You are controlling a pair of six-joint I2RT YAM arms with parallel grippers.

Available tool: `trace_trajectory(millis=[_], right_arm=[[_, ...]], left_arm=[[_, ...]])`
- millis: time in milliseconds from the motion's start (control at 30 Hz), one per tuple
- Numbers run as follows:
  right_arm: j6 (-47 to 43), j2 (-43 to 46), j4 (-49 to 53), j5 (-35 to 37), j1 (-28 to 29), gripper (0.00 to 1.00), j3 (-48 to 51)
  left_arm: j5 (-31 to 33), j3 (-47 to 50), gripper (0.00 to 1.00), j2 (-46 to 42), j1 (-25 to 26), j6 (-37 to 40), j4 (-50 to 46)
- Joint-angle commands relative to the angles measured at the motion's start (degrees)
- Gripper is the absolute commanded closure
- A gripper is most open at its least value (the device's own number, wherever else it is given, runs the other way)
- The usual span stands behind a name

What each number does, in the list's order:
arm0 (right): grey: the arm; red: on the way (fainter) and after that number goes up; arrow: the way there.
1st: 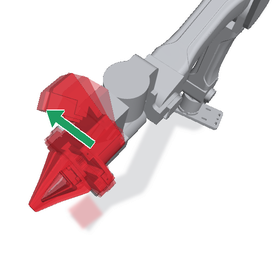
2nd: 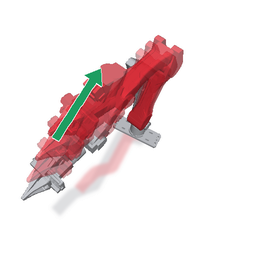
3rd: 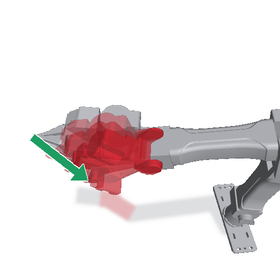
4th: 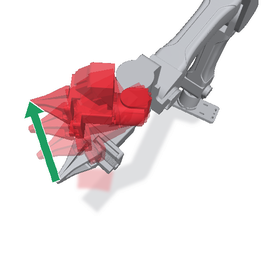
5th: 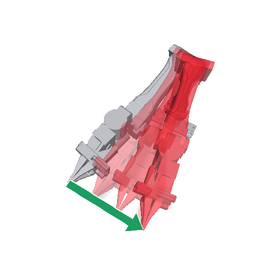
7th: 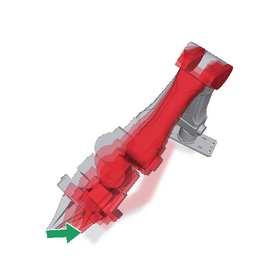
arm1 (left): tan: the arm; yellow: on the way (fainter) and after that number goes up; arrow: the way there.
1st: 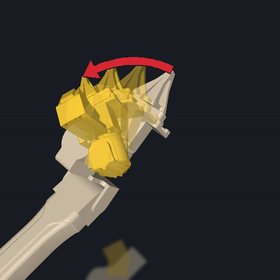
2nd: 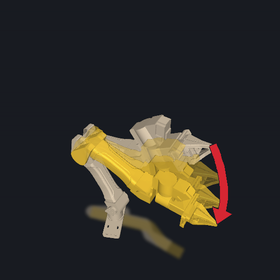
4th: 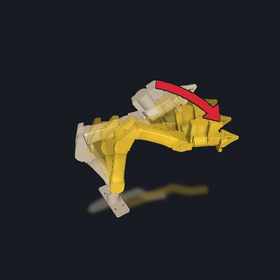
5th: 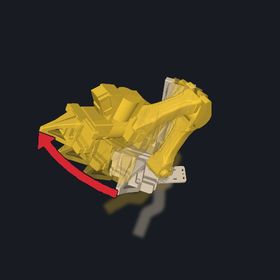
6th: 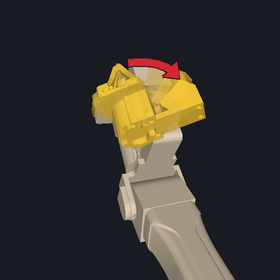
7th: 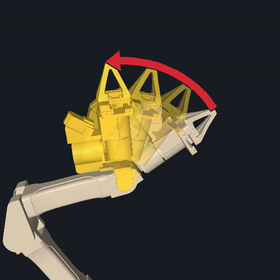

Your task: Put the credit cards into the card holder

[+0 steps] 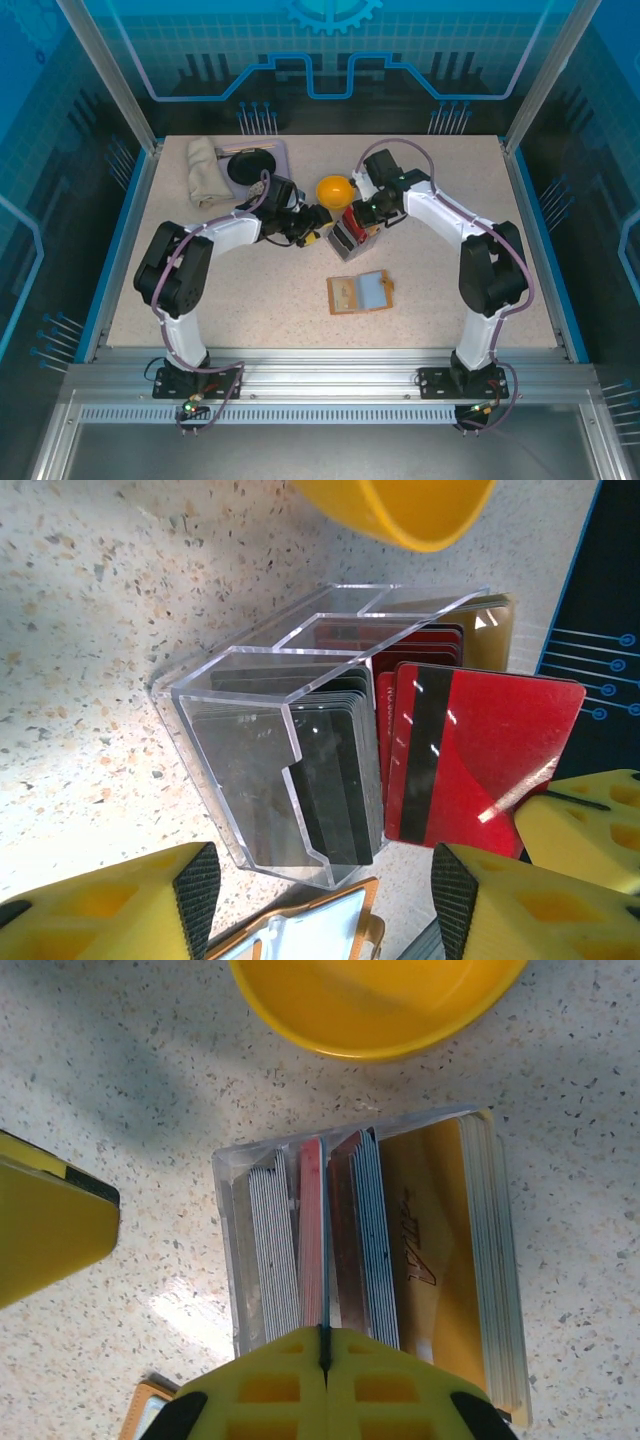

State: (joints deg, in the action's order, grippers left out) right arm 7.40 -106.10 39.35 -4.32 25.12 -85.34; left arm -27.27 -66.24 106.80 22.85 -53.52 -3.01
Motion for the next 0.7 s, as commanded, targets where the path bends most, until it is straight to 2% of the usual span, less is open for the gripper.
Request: trace_trajectory(millis=[0,233,667], right_arm=[[-3.0,-1.1,0.6,3.0,1.3,1.0,-0.9],[-4.0,-2.1,2.1,6.7,2.1,1.0,-1.9],[-3.8,-0.9,2.2,7.9,1.5,1.0,-2.6]], left_arm=[[0.6,-3.1,0.42,2.2,0.9,1.9,-2.8],[2.3,-5.3,0.51,5.4,2.0,2.8,-5.8],[2.6,-5.9,0.6,8.1,2.6,3.3,-6.4]])
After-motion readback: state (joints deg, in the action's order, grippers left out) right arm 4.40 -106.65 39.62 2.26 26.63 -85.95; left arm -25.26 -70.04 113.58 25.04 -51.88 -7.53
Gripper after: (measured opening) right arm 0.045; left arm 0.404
